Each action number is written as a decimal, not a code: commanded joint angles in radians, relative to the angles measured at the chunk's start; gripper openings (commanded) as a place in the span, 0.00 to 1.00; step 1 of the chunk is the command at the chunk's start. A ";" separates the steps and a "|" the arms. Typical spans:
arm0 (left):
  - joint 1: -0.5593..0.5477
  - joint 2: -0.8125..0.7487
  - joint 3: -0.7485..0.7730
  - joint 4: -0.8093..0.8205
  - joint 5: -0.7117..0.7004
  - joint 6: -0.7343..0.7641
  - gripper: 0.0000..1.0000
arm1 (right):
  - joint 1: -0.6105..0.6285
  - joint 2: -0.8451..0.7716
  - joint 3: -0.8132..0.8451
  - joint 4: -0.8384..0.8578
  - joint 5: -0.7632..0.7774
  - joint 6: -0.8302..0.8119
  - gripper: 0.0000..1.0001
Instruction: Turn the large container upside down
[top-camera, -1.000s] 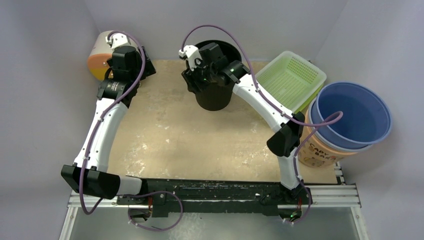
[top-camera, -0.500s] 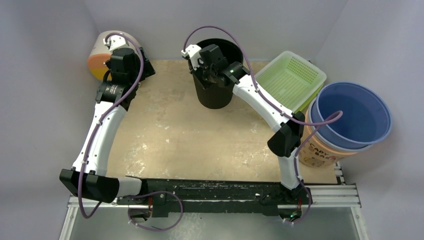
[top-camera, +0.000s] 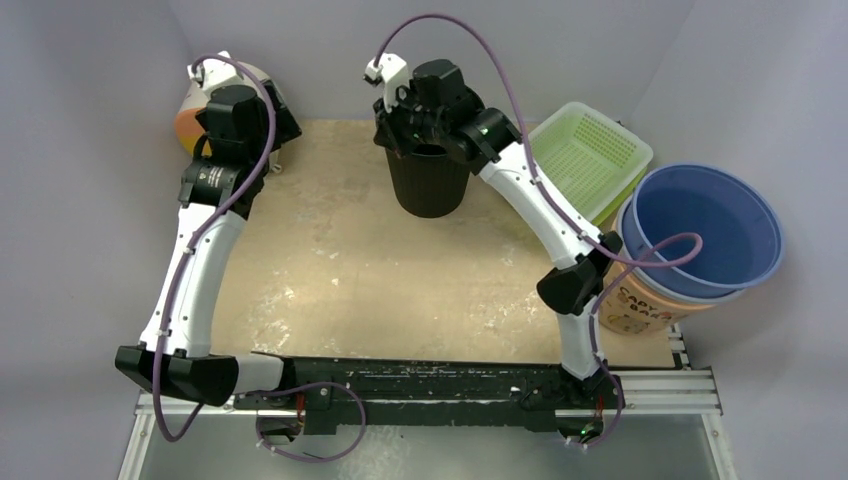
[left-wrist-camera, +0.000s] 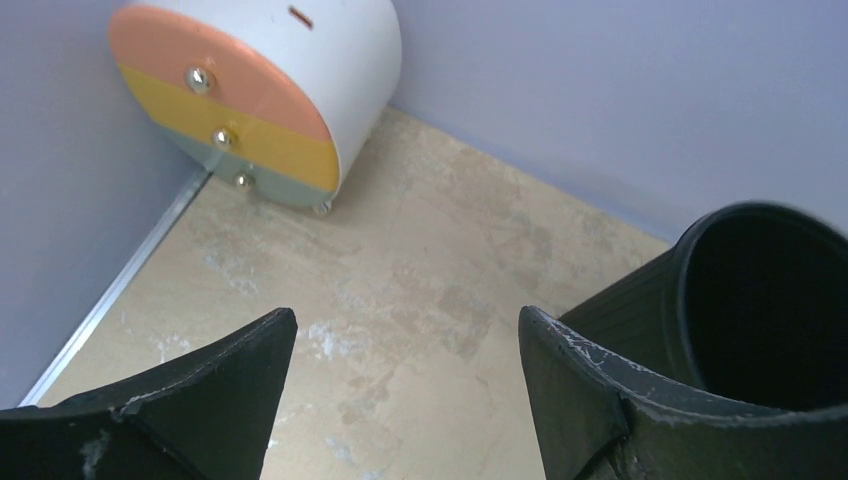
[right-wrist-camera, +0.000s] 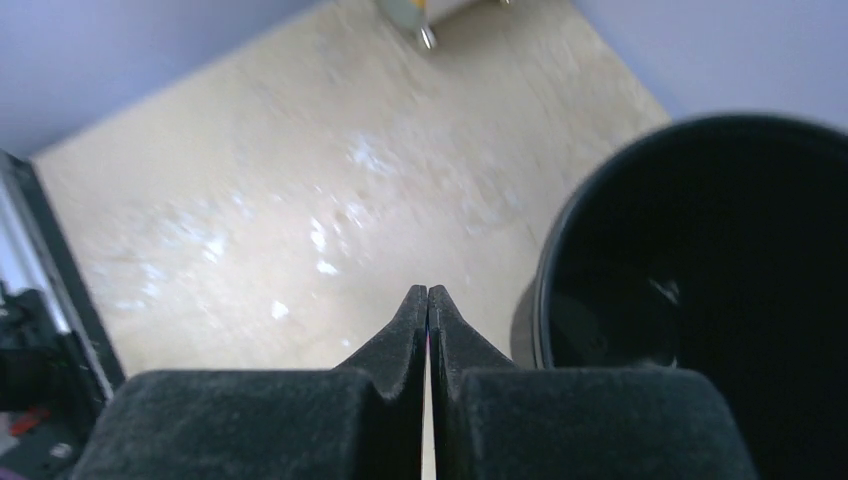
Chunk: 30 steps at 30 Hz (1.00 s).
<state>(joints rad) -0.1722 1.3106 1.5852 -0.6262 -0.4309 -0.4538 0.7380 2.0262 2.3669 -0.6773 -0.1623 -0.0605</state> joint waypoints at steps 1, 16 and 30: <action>-0.001 -0.042 0.108 0.023 -0.061 -0.011 0.79 | -0.009 -0.075 0.071 0.086 -0.118 0.105 0.00; -0.001 -0.061 0.079 0.026 -0.034 -0.037 0.79 | -0.055 -0.065 -0.051 0.029 0.110 0.018 0.91; -0.001 -0.050 0.058 0.029 -0.026 -0.023 0.79 | -0.083 0.008 -0.088 0.028 0.073 0.010 0.82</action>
<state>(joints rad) -0.1722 1.2682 1.6527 -0.6243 -0.4610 -0.4717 0.6483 2.0415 2.2852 -0.6605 -0.0700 -0.0319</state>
